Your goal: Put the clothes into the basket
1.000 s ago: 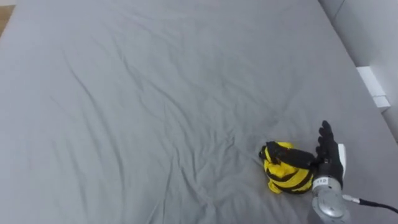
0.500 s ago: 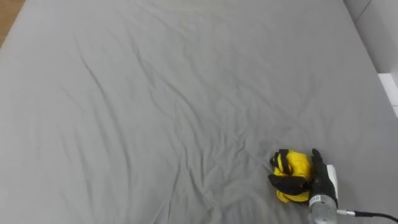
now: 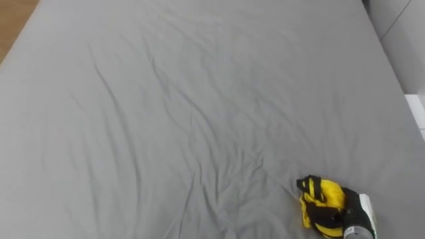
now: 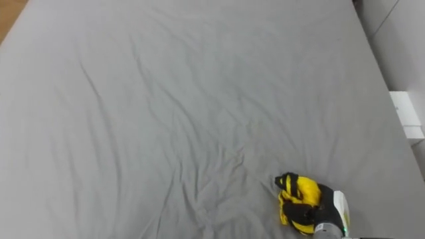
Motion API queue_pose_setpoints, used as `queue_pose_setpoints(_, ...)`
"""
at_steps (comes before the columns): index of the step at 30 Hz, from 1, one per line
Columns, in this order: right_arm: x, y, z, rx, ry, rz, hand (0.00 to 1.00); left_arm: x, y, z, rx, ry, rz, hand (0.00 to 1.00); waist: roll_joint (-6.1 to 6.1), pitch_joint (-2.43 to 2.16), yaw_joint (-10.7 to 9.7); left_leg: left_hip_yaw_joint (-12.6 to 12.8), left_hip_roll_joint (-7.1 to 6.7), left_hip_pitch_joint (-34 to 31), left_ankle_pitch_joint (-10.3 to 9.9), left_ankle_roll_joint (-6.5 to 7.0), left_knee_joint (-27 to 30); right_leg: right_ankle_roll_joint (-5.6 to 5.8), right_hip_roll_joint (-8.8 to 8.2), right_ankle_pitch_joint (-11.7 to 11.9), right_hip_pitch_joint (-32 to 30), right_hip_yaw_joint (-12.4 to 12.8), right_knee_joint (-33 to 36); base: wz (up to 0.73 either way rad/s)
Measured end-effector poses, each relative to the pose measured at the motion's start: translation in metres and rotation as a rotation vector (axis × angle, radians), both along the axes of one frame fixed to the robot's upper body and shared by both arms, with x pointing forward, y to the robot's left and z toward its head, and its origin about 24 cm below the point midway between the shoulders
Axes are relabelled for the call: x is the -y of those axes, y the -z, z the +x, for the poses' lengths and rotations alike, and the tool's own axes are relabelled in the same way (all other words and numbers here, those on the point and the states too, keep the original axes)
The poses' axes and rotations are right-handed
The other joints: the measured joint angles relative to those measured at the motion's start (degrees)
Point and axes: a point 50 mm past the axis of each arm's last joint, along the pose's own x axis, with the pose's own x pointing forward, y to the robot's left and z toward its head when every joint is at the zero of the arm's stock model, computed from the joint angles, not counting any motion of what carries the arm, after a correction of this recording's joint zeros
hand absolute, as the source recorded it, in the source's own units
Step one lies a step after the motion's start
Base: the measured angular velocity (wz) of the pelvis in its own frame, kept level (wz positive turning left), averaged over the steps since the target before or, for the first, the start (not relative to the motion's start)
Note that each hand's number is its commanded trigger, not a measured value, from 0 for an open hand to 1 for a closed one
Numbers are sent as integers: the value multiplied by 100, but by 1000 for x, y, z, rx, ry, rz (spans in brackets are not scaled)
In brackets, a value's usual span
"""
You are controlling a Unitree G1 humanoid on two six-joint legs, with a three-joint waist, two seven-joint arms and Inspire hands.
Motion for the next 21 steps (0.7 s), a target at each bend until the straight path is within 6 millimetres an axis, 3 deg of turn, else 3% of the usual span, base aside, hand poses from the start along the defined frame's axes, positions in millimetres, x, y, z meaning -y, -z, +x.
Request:
queue_pose_setpoints(2,2,0,-1,1,19,4,100,0,1,-3,-13,-3,1,0,50,48,-11,23,-10,120,0,0,-60,7,0,-4,81,27,-78,-5)
queue_pose_setpoints(7,4,-2,1,20,55,45,100,-1,0,-1,-6,-2,4,0,18,52,-23,44,-16,249,0,0,-130,18,-4,-23,157,66,-84,-3)
queue_pose_setpoints(10,4,-2,2,20,95,92,100,-3,0,6,4,8,14,0,-56,89,0,129,-12,404,0,0,-183,22,1,-35,251,179,-78,-13)
queue_pose_setpoints(14,1,-20,14,142,108,151,100,-7,-1,3,-12,-31,17,0,-145,111,-94,202,-8,586,1,1,-241,25,11,-35,351,370,-71,-19)
queue_pose_setpoints(21,11,-54,35,329,152,182,100,-10,0,-11,-69,-33,27,0,-198,91,-327,351,16,859,1,1,-260,40,40,-39,502,699,-40,-15)
